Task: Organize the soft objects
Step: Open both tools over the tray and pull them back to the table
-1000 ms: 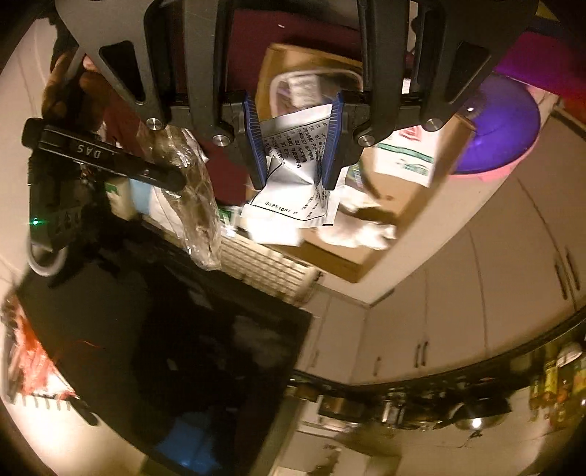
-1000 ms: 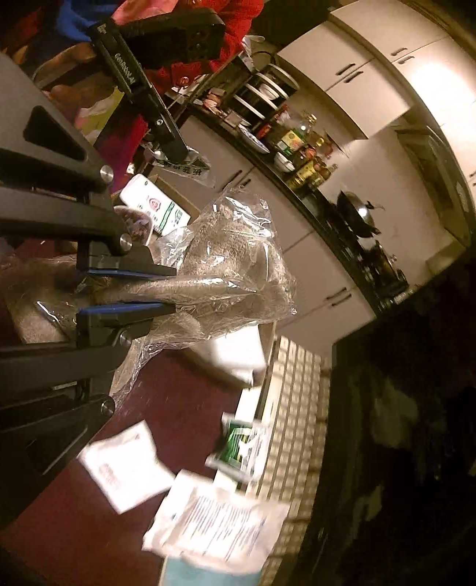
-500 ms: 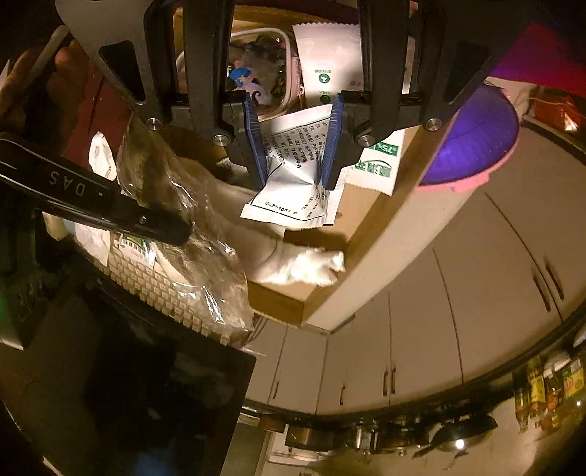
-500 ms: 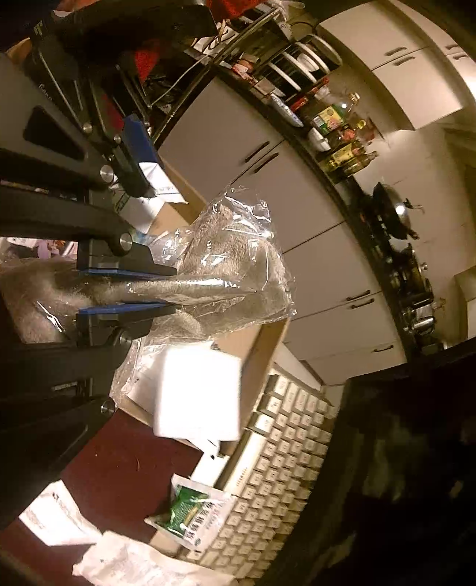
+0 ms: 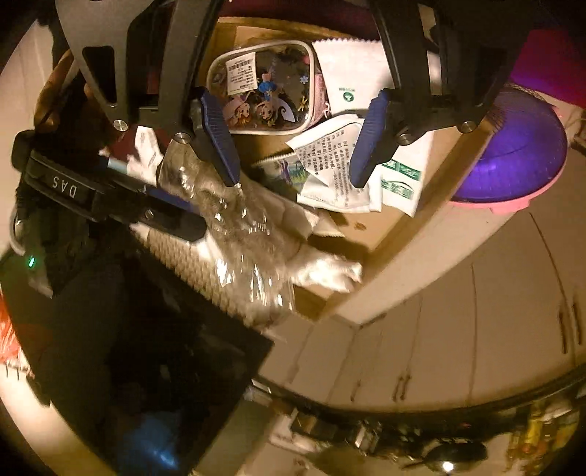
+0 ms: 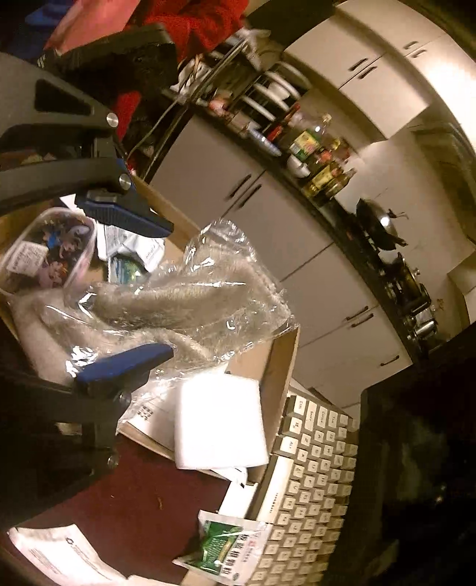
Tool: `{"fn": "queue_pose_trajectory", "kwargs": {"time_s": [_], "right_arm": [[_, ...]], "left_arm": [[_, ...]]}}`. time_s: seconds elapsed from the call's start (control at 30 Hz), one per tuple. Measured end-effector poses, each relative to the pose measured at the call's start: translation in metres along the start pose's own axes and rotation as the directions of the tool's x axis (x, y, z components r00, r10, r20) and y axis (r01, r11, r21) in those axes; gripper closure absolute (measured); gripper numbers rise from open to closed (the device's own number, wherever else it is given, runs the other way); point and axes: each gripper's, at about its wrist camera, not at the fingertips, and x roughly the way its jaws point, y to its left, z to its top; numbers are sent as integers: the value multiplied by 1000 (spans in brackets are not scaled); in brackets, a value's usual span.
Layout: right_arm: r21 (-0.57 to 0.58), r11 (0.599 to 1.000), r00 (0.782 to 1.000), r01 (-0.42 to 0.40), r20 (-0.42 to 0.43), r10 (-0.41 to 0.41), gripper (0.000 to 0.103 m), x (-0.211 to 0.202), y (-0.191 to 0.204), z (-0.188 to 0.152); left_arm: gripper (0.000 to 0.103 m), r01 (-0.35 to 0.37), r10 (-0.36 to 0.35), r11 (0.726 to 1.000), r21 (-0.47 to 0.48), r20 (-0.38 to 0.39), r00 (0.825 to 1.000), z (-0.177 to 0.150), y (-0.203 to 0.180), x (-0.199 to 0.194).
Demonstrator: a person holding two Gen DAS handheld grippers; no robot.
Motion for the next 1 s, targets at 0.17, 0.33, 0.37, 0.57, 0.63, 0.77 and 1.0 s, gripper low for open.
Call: {"fn": "queue_pose_trajectory", "kwargs": {"time_s": [0.17,0.33,0.37,0.57,0.63,0.77,1.0], "right_arm": [[39,997,997,-63,40,62,42,-30,-7,-10],[136,982,991,-129,57,122,36,-55,-32,-25],[160,977,989,-139,66,130,36,-60,-38,-28],[196,980,994,-40,110,18,36,-95,-58,-46],[197,980,993,12,114,-35,36,-104,-64,-53],[226,970,989,84,103,-110,36,-122,-89,-70],[304,946,983,112,107,-151,36,-157,-128,-88]], "left_arm": [[35,-1,0,1000,6,131,991,-6,-16,-33],[35,6,-13,998,57,125,992,-9,-45,-36],[35,19,-27,998,62,139,990,-10,-53,-39],[35,82,-97,990,112,144,985,-16,-93,-49],[35,101,-118,986,129,132,984,-19,-105,-49],[35,124,-140,978,170,90,986,-27,-133,-40],[35,229,-223,944,238,-52,973,-46,-173,-14]]}}
